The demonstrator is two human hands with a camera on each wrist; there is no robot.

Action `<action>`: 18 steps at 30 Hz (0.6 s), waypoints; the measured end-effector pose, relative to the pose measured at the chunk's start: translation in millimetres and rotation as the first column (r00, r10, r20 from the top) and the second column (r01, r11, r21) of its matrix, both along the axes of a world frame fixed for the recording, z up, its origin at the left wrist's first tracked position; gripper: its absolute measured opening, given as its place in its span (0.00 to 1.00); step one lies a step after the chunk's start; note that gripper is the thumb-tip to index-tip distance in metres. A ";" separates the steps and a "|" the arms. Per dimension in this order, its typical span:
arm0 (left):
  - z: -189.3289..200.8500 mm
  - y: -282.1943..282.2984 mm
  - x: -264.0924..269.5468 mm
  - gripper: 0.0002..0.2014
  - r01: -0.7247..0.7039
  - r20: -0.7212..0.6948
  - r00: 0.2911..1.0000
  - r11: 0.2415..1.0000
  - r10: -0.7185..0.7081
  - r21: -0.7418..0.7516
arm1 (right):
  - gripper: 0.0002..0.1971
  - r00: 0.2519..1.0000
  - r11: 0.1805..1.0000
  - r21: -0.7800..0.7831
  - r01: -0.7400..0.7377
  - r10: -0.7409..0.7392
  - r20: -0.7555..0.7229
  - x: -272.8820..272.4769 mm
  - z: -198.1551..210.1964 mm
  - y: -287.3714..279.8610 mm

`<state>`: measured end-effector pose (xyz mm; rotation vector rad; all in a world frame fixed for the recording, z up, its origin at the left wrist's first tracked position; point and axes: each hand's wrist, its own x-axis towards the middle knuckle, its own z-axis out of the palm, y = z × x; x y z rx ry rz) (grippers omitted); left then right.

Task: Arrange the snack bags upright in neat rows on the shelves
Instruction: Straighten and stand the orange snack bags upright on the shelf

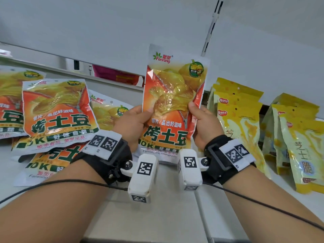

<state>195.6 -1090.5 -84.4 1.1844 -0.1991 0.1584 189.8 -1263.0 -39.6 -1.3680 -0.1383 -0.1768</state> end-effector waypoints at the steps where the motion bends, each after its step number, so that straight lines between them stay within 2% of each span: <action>1: 0.9 1.4 0.7 0.10 -0.030 0.003 1.000 0.999 0.031 -0.023 | 0.06 0.999 0.999 -0.004 -0.034 0.034 -0.005 0.2 -2.6 1.0; 5: 6.5 3.1 -1.4 0.06 -0.085 0.027 0.996 0.992 0.088 -0.089 | 0.08 0.993 0.993 -0.038 -0.111 0.110 -0.039 -0.2 -13.5 1.7; 9: 8.0 1.3 -5.3 0.09 -0.084 0.039 0.995 0.992 0.088 -0.090 | 0.06 0.999 0.996 -0.085 -0.032 0.032 0.001 2.8 -19.4 5.2; 10: 8.3 1.1 -6.0 0.10 -0.080 0.037 0.996 0.994 0.084 -0.079 | 0.06 1.000 0.998 -0.067 -0.016 0.017 0.004 4.4 -20.4 7.5; 13: 7.1 3.8 -9.1 0.03 -0.069 -0.019 0.997 0.998 0.070 0.011 | 0.06 1.000 1.000 0.014 -0.010 0.010 -0.012 8.3 -25.9 12.4; 16: 3.6 5.9 -8.1 0.05 -0.144 -0.030 0.988 0.979 0.149 0.142 | 0.06 0.999 0.998 0.053 -0.022 0.024 -0.035 9.4 -33.1 11.6; 18: 3.8 5.9 -7.1 0.05 -0.172 -0.015 0.984 0.975 0.176 0.142 | 0.05 0.996 0.995 0.081 -0.059 0.063 -0.055 8.4 -35.0 10.4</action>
